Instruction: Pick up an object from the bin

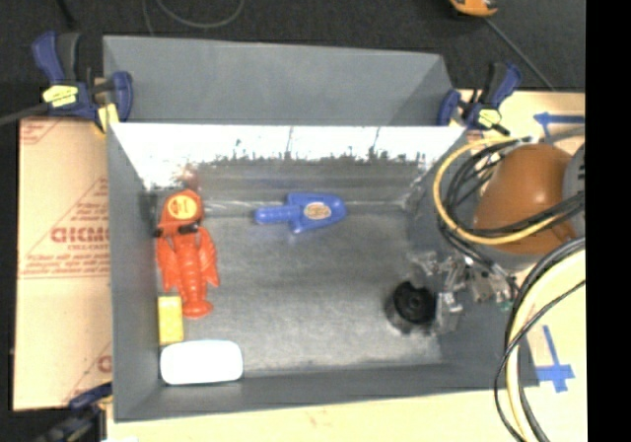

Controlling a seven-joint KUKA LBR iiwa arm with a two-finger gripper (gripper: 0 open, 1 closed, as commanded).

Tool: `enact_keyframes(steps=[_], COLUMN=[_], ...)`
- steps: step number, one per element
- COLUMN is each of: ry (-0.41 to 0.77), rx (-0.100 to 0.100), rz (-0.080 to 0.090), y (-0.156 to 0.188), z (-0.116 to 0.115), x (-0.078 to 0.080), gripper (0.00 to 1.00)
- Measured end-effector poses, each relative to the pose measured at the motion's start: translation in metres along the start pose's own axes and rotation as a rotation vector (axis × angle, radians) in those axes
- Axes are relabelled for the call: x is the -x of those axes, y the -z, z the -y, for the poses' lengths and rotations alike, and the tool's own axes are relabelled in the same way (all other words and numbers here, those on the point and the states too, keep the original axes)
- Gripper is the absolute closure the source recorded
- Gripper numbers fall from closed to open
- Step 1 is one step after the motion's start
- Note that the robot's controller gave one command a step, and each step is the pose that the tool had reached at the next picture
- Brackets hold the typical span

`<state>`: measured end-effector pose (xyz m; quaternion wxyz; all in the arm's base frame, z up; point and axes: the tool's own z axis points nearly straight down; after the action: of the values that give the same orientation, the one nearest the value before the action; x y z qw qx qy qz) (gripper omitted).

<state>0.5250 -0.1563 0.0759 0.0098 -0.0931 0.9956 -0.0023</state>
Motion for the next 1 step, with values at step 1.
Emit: enact_keyframes(steps=[1], ry=[0.001], rx=[0.000], rz=[0.000], y=[0.0000], z=[0.0000], x=[0.0000], gripper=[1.00])
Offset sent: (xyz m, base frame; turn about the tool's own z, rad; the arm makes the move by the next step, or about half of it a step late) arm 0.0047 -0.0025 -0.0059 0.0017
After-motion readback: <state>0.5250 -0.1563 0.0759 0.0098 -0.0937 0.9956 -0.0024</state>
